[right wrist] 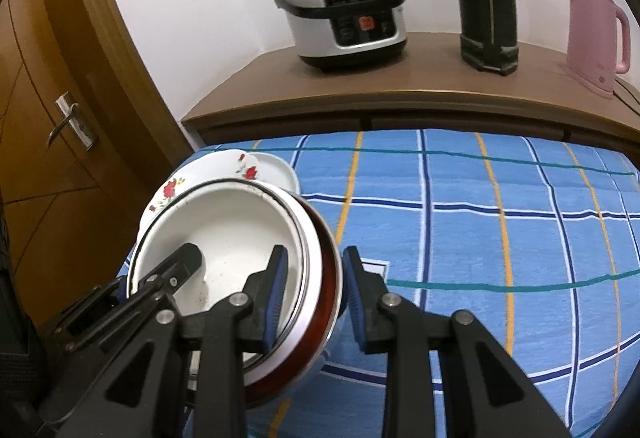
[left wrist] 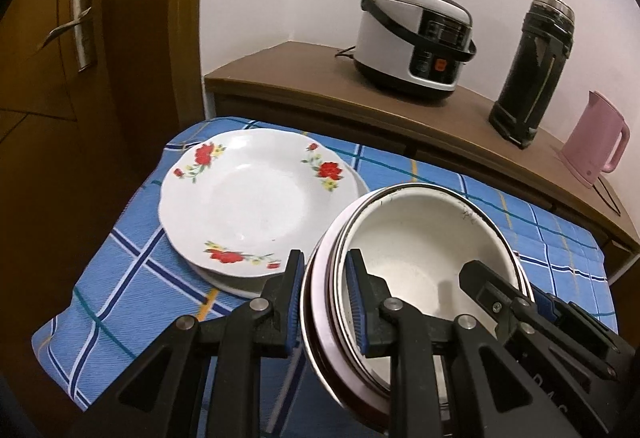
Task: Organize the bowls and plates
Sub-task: 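Carry the bowl stack with both grippers over the rose-patterned plate stack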
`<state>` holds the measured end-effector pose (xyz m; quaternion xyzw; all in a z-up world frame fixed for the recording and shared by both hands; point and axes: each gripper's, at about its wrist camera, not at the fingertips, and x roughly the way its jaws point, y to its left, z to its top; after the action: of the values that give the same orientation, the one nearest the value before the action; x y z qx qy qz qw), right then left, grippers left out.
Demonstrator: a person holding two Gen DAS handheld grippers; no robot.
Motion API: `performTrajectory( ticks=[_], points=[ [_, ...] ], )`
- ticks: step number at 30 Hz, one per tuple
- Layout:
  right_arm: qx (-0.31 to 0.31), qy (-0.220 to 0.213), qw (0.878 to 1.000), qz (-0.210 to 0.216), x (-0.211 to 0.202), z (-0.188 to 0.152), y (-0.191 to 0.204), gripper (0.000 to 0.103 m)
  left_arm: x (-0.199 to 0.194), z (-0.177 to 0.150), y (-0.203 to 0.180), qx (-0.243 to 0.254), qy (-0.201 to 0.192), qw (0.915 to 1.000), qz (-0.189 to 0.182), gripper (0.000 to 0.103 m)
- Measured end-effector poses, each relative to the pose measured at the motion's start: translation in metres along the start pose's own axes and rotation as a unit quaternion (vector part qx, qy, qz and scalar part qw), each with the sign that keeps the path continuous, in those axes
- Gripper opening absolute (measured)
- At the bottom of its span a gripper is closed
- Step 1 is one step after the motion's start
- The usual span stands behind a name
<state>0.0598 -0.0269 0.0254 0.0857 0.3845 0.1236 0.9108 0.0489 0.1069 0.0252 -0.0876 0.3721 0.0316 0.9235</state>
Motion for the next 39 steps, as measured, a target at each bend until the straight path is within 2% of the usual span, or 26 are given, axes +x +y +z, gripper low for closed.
performTrajectory(
  ticks=[18,39],
  points=[
    [-0.027,0.017,0.999,0.026,0.011,-0.009,0.039,0.028,-0.011,-0.007,0.043,-0.028,-0.004,0.9992,0.029,0.024],
    [-0.033,0.013,0.999,0.025,0.009,-0.008,0.044,0.029,-0.012,-0.006,0.047,-0.032,-0.008,0.9991,0.027,0.024]
  ],
)
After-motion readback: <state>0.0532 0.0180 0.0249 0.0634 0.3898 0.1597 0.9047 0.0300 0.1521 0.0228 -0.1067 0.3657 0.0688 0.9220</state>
